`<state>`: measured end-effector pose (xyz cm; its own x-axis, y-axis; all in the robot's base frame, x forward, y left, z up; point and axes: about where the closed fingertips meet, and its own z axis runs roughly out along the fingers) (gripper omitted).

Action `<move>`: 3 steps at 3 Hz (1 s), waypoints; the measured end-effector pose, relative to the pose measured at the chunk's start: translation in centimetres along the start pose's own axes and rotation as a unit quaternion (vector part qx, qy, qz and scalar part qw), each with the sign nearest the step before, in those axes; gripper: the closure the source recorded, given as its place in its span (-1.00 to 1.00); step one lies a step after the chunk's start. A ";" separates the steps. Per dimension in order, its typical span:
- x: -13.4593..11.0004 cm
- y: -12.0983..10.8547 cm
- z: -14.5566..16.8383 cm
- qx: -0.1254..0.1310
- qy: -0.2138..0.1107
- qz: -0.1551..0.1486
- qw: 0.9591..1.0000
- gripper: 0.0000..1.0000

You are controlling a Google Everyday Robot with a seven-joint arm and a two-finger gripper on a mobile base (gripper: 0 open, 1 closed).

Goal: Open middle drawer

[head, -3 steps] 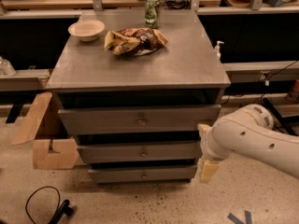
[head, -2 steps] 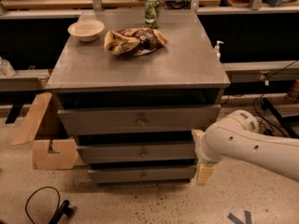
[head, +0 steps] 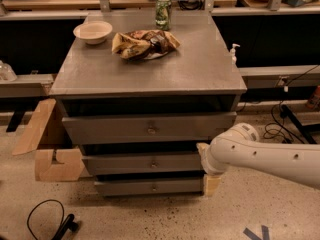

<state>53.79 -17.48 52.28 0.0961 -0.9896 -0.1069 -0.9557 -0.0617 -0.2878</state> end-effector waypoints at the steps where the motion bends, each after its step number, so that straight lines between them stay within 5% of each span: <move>1: 0.2 -0.4 2.9 -0.019 0.005 -0.015 1.000 -1.00; 3: 2.2 -1.6 7.3 -0.040 0.021 -0.014 0.999 -1.00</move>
Offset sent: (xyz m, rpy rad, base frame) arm 0.0376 -0.0056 -0.0733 -0.0848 0.0971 0.0616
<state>57.58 -18.56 45.52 0.1123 -0.9919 -0.0594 -0.9722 -0.0974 -0.2127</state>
